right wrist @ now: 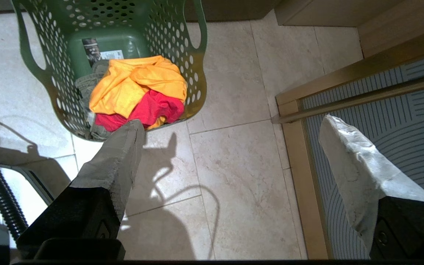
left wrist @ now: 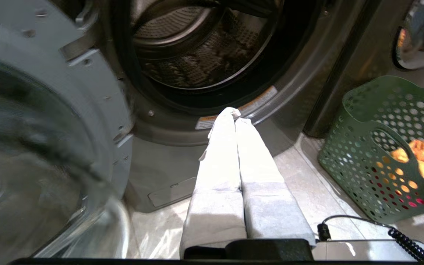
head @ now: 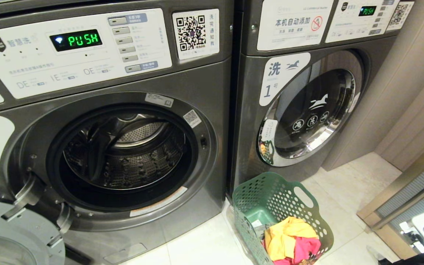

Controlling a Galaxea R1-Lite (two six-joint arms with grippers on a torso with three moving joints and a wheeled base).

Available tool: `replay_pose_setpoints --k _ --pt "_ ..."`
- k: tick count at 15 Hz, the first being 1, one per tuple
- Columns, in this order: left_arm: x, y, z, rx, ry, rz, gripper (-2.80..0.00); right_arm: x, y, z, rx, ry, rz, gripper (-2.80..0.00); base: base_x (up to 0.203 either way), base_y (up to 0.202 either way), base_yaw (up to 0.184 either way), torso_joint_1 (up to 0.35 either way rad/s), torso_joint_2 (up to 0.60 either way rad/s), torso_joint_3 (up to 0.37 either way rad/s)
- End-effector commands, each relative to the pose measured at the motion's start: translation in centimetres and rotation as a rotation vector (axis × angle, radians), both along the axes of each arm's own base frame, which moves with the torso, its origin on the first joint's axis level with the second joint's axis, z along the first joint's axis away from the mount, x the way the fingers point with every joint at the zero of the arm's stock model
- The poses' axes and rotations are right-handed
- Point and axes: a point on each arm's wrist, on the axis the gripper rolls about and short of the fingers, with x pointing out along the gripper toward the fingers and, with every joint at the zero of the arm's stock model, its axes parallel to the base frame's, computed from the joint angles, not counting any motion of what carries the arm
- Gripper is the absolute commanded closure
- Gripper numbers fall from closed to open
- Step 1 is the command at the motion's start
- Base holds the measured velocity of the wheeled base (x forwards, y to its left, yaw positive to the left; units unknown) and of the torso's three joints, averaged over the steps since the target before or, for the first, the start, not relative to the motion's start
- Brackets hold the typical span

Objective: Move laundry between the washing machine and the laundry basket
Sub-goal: Close the washing machine door with the left hand

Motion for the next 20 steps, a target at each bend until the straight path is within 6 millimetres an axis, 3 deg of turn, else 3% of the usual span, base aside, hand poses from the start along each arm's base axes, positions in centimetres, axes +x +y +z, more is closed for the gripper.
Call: replay_pose_setpoints --k 1,17,20 --pt "0.0 0.0 0.0 0.0 0.0 0.001 0.0 0.03 0.02 -0.05 -0.005 0.001 0.0 -2.8 -0.004 0.005 0.087 0.002 0.01 0.007" --pt "0.0 0.0 0.0 0.0 0.0 0.001 0.0 -0.2 -0.09 -0.29 -0.006 0.005 0.001 -2.8 0.001 -0.007 0.171 0.002 0.0 0.004" --pt "0.0 0.0 0.0 -0.001 0.0 0.001 0.0 -0.45 -0.22 -0.36 -0.003 0.002 0.002 -2.8 0.001 -0.003 0.07 0.002 0.0 0.003"
